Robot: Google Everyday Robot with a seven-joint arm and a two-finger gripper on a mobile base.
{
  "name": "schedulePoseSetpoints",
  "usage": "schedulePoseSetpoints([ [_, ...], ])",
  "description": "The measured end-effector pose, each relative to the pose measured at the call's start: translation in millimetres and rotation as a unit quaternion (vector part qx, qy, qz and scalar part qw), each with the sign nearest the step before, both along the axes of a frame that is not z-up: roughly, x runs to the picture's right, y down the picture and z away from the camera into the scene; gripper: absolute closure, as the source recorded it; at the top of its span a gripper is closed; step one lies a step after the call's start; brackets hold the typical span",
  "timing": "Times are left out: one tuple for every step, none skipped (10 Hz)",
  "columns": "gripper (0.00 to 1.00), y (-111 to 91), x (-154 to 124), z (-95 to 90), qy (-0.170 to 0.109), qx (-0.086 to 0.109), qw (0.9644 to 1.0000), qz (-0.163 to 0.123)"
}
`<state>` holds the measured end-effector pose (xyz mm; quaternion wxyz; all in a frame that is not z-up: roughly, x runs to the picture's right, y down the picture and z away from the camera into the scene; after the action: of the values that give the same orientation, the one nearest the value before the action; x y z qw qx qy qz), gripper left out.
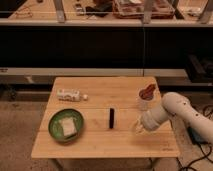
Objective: Knock the eraser over
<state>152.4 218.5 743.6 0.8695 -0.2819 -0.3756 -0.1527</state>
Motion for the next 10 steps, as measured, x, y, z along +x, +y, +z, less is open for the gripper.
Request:
schedulePoseSetpoints([
  [1.0, 1.4, -7.1, 3.0, -0.007, -0.004, 0.9999, -0.01],
  [1.0, 6.4, -19.0, 3.8, -0.02, -0.016, 0.9994, -0.024],
  [1.0, 10.2, -29.3, 3.2, -0.032, -0.024, 0.9986, -0.035],
  [1.0, 15.8, -43.0, 2.1, -0.046, -0.033, 0.9971, -0.05],
  [1.0, 20.4, -54.9, 2.3, -0.058, -0.04, 0.9955, -0.063],
  [1.0, 21.9, -69.3, 4.8, -0.069, -0.042, 0.9938, -0.075],
  [1.0, 19.8, -86.0, 9.7, -0.079, -0.044, 0.9923, -0.084],
  [1.0, 8.4, -112.9, 22.2, -0.087, -0.041, 0.9919, -0.083],
  [1.0, -5.5, -134.7, 34.3, -0.091, -0.036, 0.9926, -0.072],
  [1.0, -30.2, -165.3, 52.6, -0.094, -0.029, 0.9941, -0.047],
])
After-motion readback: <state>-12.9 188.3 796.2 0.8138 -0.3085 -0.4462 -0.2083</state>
